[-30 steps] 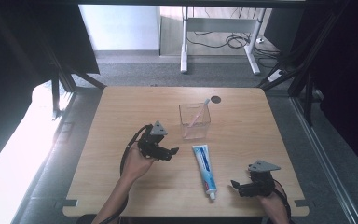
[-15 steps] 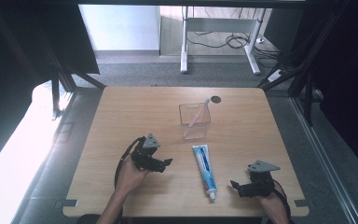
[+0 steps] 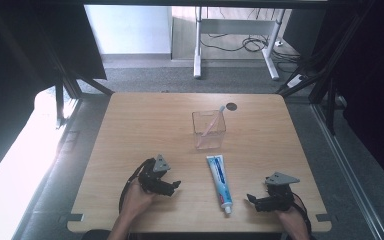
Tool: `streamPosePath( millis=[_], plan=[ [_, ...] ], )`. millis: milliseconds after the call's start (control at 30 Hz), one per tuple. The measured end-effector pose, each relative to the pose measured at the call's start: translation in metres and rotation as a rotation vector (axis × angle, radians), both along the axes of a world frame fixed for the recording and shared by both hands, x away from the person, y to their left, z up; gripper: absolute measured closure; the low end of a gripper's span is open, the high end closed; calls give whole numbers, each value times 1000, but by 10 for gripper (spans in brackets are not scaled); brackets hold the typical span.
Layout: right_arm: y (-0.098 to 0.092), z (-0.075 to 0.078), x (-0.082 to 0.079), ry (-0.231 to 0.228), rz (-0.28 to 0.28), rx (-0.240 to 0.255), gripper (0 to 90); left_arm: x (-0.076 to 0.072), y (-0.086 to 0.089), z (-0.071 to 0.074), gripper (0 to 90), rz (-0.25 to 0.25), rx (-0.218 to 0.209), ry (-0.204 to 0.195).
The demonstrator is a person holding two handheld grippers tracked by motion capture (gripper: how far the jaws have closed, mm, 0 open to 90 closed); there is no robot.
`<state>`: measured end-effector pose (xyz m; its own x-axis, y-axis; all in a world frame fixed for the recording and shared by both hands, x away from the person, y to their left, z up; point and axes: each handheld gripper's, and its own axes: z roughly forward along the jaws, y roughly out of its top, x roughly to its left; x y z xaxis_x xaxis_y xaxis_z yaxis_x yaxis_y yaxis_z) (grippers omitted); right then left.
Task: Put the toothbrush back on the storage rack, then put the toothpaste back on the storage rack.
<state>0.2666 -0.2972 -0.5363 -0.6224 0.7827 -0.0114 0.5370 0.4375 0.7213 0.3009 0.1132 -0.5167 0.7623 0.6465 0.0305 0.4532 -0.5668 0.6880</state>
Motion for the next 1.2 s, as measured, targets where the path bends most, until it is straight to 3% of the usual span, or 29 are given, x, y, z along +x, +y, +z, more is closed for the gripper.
streamPosePath(
  millis=[300,467,667,767,867,967,1067,1200],
  plan=[
    [2,4,0,32,14,11,13,-3,9,-3,129,19,-60,-20],
    [4,10,-1,44,12,32,62,-3,10,-9,129,13,-53,-15],
    [7,16,-1,85,24,41,135,-5,15,-6,129,27,-75,-17],
    [10,20,-2,107,20,8,171,-6,19,-7,129,31,-76,-19],
    [12,20,-3,134,20,-18,323,-7,22,-6,130,41,-88,-16],
    [13,22,-5,108,43,-14,519,-7,24,-5,129,40,-95,-23],
    [15,27,-4,86,56,-5,658,-7,26,-4,130,46,-102,-25],
    [20,30,-2,106,84,-12,796,-9,28,-5,130,51,-101,-25]
  ],
)
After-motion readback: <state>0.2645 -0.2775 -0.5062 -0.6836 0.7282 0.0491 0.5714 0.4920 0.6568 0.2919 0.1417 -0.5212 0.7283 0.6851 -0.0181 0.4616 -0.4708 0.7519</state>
